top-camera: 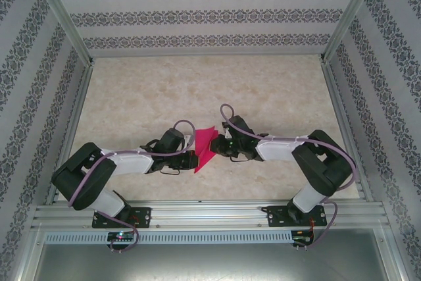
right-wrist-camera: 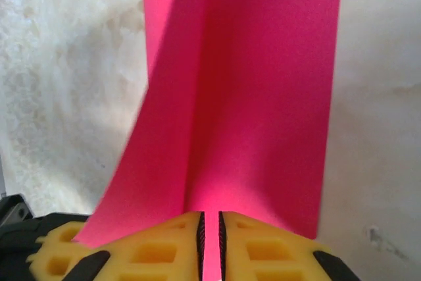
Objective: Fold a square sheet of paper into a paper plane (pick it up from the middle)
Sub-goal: Fourth fold the wing at the center of the table.
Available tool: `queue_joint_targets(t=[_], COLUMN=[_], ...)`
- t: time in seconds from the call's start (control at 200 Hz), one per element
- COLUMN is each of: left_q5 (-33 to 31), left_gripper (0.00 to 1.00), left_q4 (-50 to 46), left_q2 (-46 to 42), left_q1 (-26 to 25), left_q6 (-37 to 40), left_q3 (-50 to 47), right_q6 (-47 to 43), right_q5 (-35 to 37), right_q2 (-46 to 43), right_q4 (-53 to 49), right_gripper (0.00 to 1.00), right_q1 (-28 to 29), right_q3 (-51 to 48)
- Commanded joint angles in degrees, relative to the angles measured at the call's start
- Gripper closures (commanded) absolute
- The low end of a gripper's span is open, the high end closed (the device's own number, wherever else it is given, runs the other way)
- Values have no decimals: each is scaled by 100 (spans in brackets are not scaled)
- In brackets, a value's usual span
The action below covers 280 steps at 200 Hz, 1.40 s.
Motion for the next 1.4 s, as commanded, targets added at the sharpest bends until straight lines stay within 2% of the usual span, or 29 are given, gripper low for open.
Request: queue_joint_targets(t=[0.0,0.16,0.275,0.4,0.5,0.629,0.799,0.864,0.944,1.229,1.394], left_q5=[-143,-285,-330,-390,-469,-496,-105,0,85,-79,-151], left_gripper=[97,95,93,92,92,92,93,94,95,99,99], left_q4=[-363,-800,-906,-1077,-1177,-1102,-918,-914,-786,-349,-267], left_q2=[-220,-202,-204,-209,-295,-413,-96,79,176,77,52], left_q1=[74,73,74,74,66,74,72,73,66,74,82], left_q6=[336,630,677,712,655,665,746,765,707,215,105], left_q3=[89,286,338,419,387,277,387,461,431,46,-29], right_q6=[168,262,888,1536,1664,1483,730,527,419,533,537], right_q5=[-82,178,482,1037,1480,1823,1228,1207,1021,354,281], right_q2=[194,404,374,209,-24,-526,-915,-1022,-1063,-446,-123], right_q4=[319,47,278,559,425,75,-123,-504,-394,393,511], right_gripper=[81,81,84,84,83,81,76,76,76,82,82], right_q1=[-73,-93,53,467,669,609,449,448,455,569,539], right_q3=[57,52,-294,-602,-654,-735,-471,-230,-172,13,196])
